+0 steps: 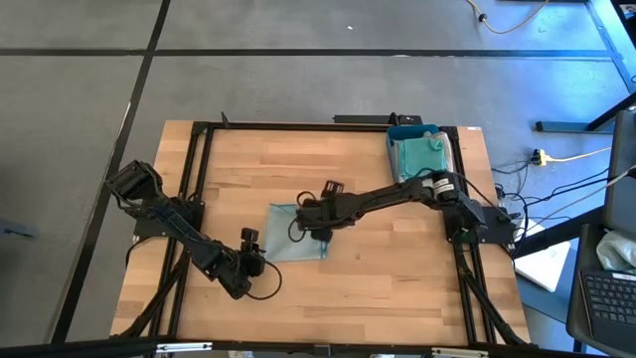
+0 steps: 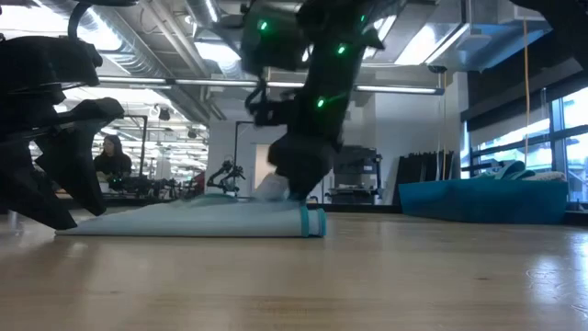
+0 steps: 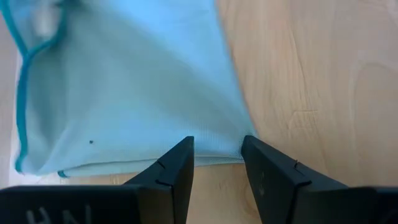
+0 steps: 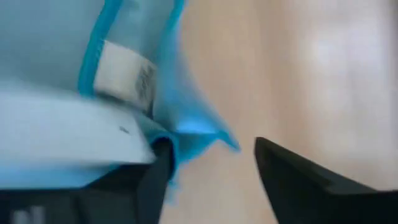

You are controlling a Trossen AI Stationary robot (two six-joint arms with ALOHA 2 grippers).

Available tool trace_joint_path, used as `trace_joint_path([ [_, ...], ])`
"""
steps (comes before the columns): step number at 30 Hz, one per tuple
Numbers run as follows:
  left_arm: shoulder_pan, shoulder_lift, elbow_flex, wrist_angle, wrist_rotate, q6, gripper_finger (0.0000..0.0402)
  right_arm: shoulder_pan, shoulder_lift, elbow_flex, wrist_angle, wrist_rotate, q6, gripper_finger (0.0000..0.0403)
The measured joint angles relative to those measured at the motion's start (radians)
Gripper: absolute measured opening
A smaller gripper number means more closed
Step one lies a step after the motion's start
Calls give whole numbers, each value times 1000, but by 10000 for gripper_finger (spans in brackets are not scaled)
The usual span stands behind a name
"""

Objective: Fold microfiber towels
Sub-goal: Fold the light blue microfiber cloth, then put the light blue microfiber cloth into the blue bin

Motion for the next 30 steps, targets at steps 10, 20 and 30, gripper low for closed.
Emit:
trace_joint_path([
  [10,0,0,0,0,0,-1,135,13,-96,1,-199,189,177,293],
  [20,0,0,0,0,0,-5,135,123,-96,-5,128,-96,70,283],
  [30,-6,0,0,4,1,-15,135,291,-90,-145,505,-67,-223,260],
])
